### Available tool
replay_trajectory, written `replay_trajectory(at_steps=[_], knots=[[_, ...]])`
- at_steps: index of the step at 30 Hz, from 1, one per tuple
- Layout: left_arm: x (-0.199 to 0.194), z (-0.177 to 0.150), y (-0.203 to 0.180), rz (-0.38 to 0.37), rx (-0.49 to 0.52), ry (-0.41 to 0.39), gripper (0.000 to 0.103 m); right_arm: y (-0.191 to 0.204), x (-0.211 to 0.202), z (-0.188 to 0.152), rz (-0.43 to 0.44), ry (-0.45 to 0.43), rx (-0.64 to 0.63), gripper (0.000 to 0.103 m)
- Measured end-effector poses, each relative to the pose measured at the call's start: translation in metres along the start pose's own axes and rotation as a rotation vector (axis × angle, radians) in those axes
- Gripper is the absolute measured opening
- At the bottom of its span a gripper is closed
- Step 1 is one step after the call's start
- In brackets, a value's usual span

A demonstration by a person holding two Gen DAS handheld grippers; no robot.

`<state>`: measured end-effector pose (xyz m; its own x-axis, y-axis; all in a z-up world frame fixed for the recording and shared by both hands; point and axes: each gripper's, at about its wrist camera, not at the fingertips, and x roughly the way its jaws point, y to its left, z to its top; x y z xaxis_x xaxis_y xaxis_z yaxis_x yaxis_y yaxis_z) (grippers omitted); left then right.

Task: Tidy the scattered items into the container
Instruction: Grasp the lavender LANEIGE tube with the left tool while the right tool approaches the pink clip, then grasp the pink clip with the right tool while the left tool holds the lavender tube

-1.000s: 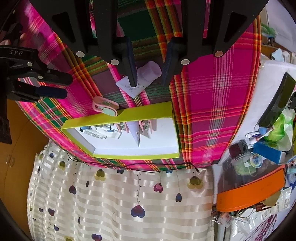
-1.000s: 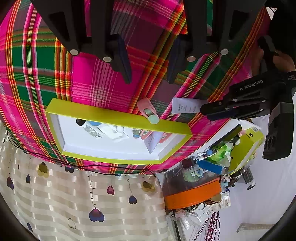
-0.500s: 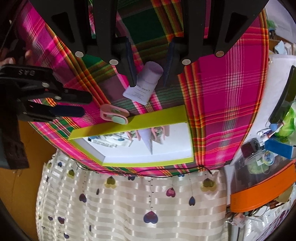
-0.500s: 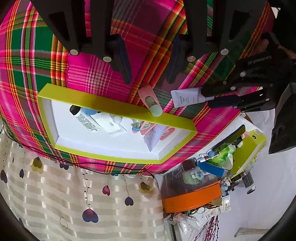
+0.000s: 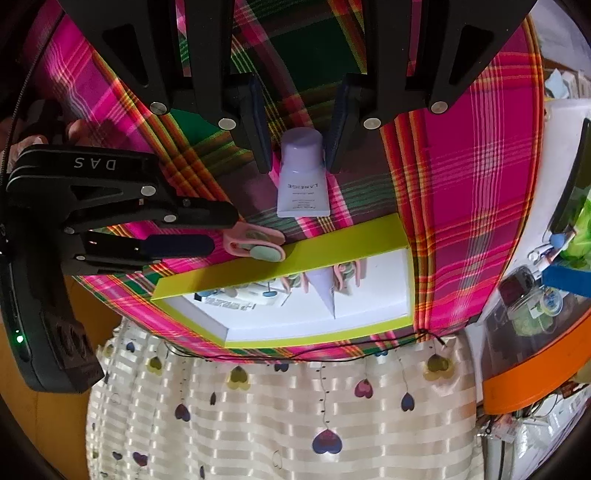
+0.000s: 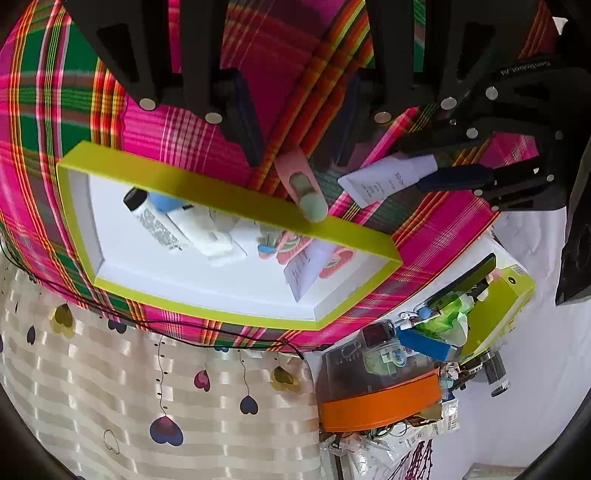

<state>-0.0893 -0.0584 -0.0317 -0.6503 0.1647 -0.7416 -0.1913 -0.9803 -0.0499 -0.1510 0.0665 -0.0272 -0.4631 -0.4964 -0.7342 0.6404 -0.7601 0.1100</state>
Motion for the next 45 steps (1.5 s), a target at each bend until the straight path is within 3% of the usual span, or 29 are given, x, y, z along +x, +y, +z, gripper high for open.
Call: replay_trajectory(at_steps=[7, 18, 21, 34, 45], knots=[[0.007, 0.002, 0.004, 0.015, -0.062, 0.026, 0.031, -0.005, 0.009, 0.008, 0.005, 0.012, 0.002, 0.04], [0.01, 0.004, -0.002, 0.043, -0.061, 0.03, 0.03, -0.001, 0.019, 0.014, 0.006, 0.036, -0.011, 0.04], [0.01, 0.005, -0.003, 0.05, -0.059, 0.032, 0.03, 0.001, 0.021, 0.014, 0.002, 0.043, -0.011, 0.028], [0.012, 0.005, -0.006, 0.081, -0.039, 0.036, 0.03, 0.001, 0.011, 0.003, 0.015, 0.039, 0.024, 0.018], [0.012, 0.005, -0.008, 0.094, -0.038, 0.036, 0.03, 0.004, -0.003, -0.013, 0.021, 0.035, 0.047, 0.018]])
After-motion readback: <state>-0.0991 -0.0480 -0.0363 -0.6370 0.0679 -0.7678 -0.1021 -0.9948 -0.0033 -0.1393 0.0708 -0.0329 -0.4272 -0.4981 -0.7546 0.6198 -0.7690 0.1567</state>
